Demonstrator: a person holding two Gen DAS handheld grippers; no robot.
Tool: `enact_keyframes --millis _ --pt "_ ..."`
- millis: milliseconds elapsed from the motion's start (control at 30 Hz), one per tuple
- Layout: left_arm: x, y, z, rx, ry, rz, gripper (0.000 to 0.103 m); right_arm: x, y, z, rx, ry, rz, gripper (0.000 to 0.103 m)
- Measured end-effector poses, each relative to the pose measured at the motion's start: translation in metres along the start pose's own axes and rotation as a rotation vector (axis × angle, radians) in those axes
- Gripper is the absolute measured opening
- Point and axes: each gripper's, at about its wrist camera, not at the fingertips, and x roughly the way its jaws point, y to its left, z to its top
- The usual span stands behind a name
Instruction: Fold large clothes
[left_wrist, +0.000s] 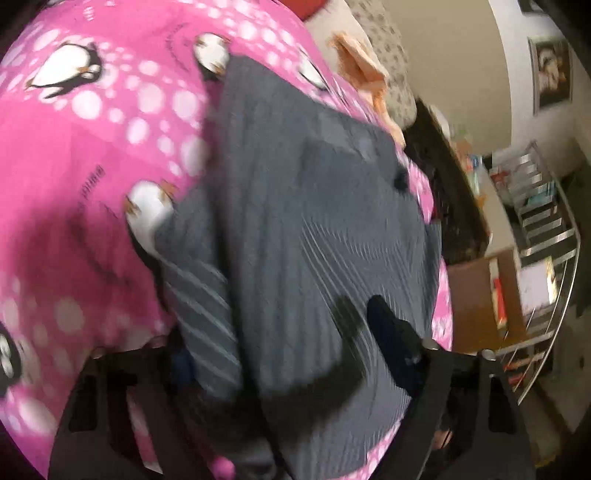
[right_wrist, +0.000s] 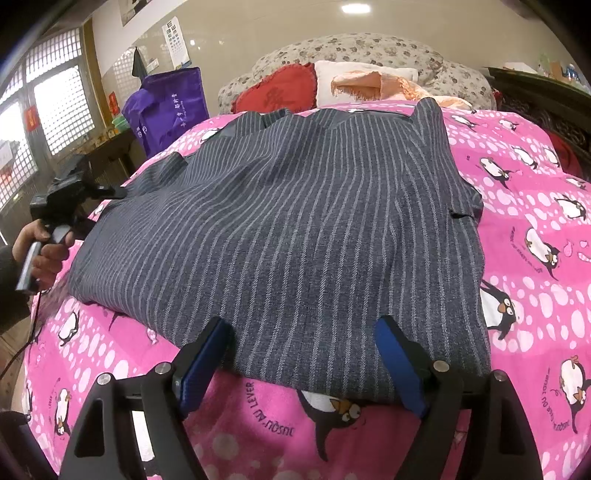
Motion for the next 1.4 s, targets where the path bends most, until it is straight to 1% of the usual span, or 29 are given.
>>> enact_keyframes --millis 33,67,133,167,200,233,300,333,367,400,500,633,700,767,800,833,867,900,933,967,1000,1067,1133,1267,1333,1400 --pt "-0.001 0.003 0.003 -0.017 -0.018 0.002 0.068 0.0 0.0 0.0 0.0 0.0 0.0 0.081" --pt "-0.001 0.003 0.005 -0.032 -0.022 -0.007 0.068 0.0 0.0 0.0 0.0 0.0 -0.001 0.081" --pt "0.009 -0.009 0.0 0.015 0.043 -0.081 0.068 0.0 0.0 0.0 0.0 -0.001 0.0 0.081" --pt "0.012 -0.022 -0.004 0.095 0.077 -0.061 0.068 0.0 0.0 0.0 -0.001 0.0 -0.001 0.081" --pt "0.012 -0.028 -0.005 0.132 0.081 -0.038 0.068 0.0 0.0 0.0 0.0 0.0 0.0 0.081" --pt "0.011 -0.028 -0.004 0.14 0.081 -0.025 0.068 0.0 0.0 0.0 -0.001 0.0 0.0 0.081" --pt "0.005 -0.016 0.006 0.089 0.039 0.057 0.068 0.0 0.0 0.0 0.0 0.0 0.001 0.081" --pt "0.003 -0.011 0.009 0.071 0.016 0.073 0.067 0.0 0.0 0.0 -0.001 0.0 0.0 0.081" --pt "0.002 -0.008 0.008 0.048 -0.002 0.066 0.067 0.0 0.0 0.0 -0.002 0.0 -0.001 0.081" --pt "0.002 -0.01 0.007 0.053 -0.011 0.077 0.067 0.0 0.0 0.0 -0.002 0.0 -0.002 0.081" --pt "0.008 -0.023 -0.005 0.121 -0.036 0.165 0.067 0.0 0.0 0.0 -0.002 0.0 -0.001 0.081" --pt "0.015 -0.029 -0.008 0.149 -0.066 0.244 0.067 0.0 0.0 -0.001 -0.002 -0.001 0.0 0.081" --pt "0.02 -0.034 -0.008 0.179 -0.064 0.295 0.067 0.0 0.0 -0.001 -0.001 -0.001 -0.001 0.081" --pt "0.031 -0.042 -0.007 0.21 -0.047 0.358 0.067 0.0 0.001 -0.001 -0.002 -0.001 -0.001 0.081" --pt "0.034 -0.045 -0.007 0.223 -0.034 0.378 0.067 0.0 0.001 0.0 -0.002 -0.001 -0.002 0.081" --pt "0.036 -0.048 -0.008 0.239 -0.02 0.398 0.062 0.0 0.001 0.0 -0.002 -0.001 -0.002 0.081" --pt "0.035 -0.05 -0.011 0.256 0.014 0.398 0.042 0.0 0.001 0.0 0.0 -0.002 0.0 0.081" --pt "0.036 -0.051 -0.01 0.257 0.036 0.386 0.034 0.0 0.0 0.0 0.001 -0.003 0.002 0.081" --pt "0.037 -0.052 -0.009 0.258 0.052 0.377 0.028 -0.001 0.0 0.0 0.002 -0.003 0.004 0.081" --pt "0.035 -0.054 -0.007 0.271 0.068 0.367 0.019 -0.001 0.0 0.0 0.004 -0.004 0.006 0.081" --pt "0.033 -0.055 -0.006 0.276 0.078 0.352 0.016 -0.001 0.0 0.0 0.007 -0.005 0.009 0.082" --pt "0.023 -0.053 -0.001 0.24 0.089 0.305 0.014 -0.002 -0.001 -0.001 0.01 -0.006 0.015 0.083" --pt "0.017 -0.055 0.002 0.229 0.09 0.26 0.014 -0.001 -0.002 0.001 0.013 -0.001 0.025 0.085" --pt "0.006 -0.065 0.007 0.156 0.089 0.134 0.013 -0.002 -0.002 -0.001 0.01 -0.009 0.034 0.086" --pt "0.008 -0.084 0.011 0.108 0.083 0.053 0.013 -0.003 -0.002 -0.001 0.011 -0.017 0.038 0.086" --pt "0.011 -0.107 0.012 0.078 0.09 -0.001 0.013 -0.006 -0.003 -0.002 0.016 -0.032 0.047 0.085"
